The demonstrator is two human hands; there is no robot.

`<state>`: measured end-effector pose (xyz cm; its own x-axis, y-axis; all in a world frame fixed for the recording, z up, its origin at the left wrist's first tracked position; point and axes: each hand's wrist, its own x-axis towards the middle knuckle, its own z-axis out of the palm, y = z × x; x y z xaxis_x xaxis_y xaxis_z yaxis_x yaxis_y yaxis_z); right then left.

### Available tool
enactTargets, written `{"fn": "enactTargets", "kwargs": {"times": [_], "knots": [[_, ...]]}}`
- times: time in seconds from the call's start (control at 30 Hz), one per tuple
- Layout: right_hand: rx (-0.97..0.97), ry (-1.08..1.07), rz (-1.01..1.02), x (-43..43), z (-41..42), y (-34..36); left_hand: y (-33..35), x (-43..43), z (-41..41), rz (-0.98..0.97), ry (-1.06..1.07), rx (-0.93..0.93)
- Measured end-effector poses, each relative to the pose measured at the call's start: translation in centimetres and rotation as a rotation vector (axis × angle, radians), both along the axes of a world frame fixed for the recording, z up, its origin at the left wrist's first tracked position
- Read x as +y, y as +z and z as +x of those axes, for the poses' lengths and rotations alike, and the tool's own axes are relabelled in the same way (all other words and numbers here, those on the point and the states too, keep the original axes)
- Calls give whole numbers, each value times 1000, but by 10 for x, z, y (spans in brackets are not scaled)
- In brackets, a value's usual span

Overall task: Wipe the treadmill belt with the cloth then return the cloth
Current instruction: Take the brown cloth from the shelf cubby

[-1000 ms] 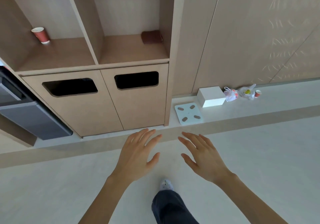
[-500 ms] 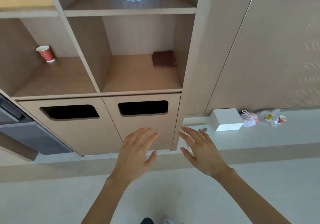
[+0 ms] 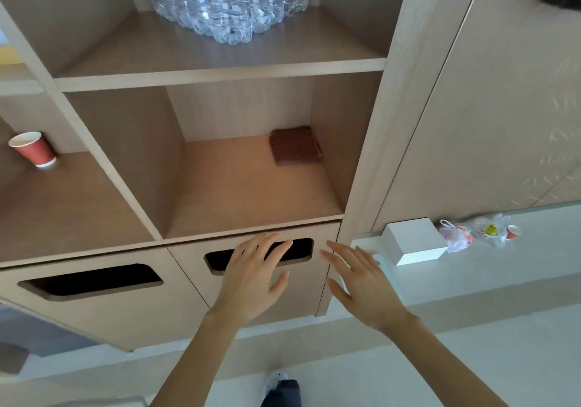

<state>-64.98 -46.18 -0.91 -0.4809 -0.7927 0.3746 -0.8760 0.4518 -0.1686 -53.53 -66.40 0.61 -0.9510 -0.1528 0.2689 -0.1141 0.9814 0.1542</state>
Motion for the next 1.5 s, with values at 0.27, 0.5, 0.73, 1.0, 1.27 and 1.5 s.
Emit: {"fn": "enactTargets", "kwargs": {"times": [0.27,0.5,0.73,1.0,1.27,1.5], "knots": [[9,-100,9,-72,-53,6,-19,-83,-91,-60,-112,-127],[-17,-154,59,-90,-82,-12,-51,-117,-150,-49,-140,-189],[-82,-111,85,-100,-119,-27,-80,-136,-209,-31,-87,-246],[-163,-69,140,-110,-155,-35,-93,-154,-258,28,30,-261],[-126,8,151,-106,-155,-33,-88,-164,-295,79,68,-337],[-119,59,150,-106,-153,-28,-94,-149,-287,247,117,-309]]}}
